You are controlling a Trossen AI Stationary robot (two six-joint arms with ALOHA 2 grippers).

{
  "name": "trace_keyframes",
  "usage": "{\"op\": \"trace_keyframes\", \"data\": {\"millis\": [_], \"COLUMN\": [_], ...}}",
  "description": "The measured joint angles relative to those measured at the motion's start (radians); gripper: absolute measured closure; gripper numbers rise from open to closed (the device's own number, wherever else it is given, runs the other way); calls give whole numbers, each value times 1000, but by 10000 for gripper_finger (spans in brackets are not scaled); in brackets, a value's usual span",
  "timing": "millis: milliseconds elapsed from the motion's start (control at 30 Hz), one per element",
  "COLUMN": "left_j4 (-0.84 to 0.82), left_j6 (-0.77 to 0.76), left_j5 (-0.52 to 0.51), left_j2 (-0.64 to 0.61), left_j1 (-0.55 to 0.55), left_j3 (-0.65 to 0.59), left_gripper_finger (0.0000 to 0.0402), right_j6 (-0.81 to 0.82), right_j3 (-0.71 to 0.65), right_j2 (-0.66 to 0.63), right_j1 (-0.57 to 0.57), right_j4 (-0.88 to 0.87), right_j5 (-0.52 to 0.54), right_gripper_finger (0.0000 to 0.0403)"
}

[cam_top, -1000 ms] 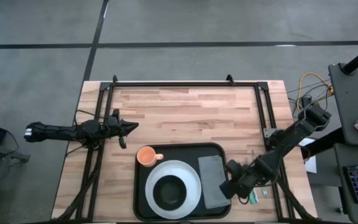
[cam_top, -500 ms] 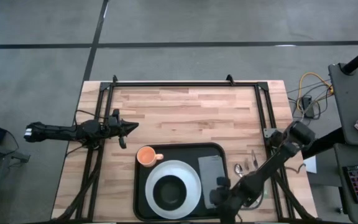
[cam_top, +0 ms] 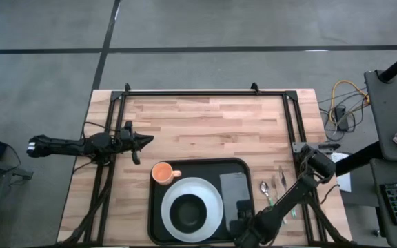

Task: Set up tray
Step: Adjust the gray napkin on the black tray

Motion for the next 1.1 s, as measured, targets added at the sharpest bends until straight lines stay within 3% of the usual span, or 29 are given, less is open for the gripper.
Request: {"op": "trace_keyframes", "data": {"millis": [533,667,867,1100], "left_j4": [0,0,0,0], "left_j6": [0,0,0,0], "left_j5": [0,0,0,0], "left_j2": [0,0,0,0], "left_j1": [0,0,0,0], "left_j3": [0,0,-1,-1], "left_gripper_finger": [402,402,402,402], "right_j6": [98,137,131,115], "right_j3": [29,29,24,14], "right_j2": [6,6,6,5], "right_j1": [-7,-12,-17,-18], "right_j4": [28,37,51,51], "right_j5": [5,50,64,28], "right_gripper_finger": [348,369,371,330]}}
